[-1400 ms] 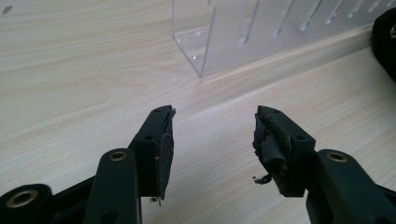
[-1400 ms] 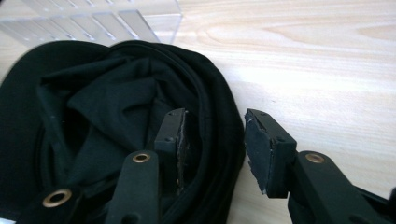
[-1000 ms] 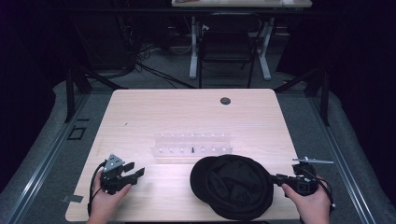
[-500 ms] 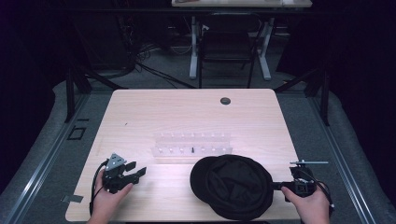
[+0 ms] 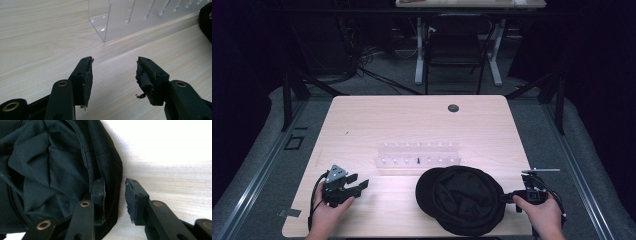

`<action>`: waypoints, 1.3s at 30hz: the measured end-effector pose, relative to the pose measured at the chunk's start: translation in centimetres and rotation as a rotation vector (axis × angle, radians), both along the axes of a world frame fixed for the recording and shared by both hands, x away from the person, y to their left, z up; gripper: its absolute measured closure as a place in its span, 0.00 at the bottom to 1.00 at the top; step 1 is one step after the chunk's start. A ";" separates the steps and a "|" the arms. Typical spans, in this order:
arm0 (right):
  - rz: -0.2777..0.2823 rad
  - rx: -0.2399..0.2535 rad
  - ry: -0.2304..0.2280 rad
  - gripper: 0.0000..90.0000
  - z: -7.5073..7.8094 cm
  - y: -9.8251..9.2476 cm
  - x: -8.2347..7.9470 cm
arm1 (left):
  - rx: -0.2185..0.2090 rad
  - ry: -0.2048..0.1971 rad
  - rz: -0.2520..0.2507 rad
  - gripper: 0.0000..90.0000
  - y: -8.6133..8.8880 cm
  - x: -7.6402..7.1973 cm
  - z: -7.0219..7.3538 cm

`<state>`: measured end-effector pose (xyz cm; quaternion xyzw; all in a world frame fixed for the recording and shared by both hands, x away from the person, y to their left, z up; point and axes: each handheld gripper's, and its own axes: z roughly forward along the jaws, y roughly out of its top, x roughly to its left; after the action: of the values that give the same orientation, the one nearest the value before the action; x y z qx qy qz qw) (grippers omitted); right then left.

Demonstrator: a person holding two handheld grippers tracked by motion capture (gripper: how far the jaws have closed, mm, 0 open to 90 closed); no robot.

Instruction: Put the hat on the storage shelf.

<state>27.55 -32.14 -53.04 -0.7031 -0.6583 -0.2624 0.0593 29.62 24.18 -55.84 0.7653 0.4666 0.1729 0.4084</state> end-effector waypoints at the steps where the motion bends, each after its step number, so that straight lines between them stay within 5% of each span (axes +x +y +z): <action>1: -0.003 0.008 0.011 0.77 -0.1 0.0 0.1 | 0.002 0.002 -0.001 0.52 0.0 0.0 0.0; 9: 0.028 0.025 0.069 0.78 -0.6 0.0 1.1 | 0.006 0.003 -0.003 0.52 0.0 0.0 0.0; 20: 0.049 -0.040 0.157 0.82 -0.6 1.0 2.1 | 0.005 0.003 -0.003 0.52 0.0 0.0 0.0; 27: 0.082 -0.003 0.200 0.92 -0.6 1.0 2.6 | 0.010 0.006 -0.004 0.52 -0.1 0.0 -0.1; 39: 0.112 -0.006 0.224 0.97 0.4 1.1 3.0 | 0.017 0.006 -0.007 0.52 -0.1 0.0 -0.1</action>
<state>30.50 -31.01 -52.67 -0.6903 -0.6866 -0.1763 0.1452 29.62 24.09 -55.90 0.7707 0.4638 0.1732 0.4012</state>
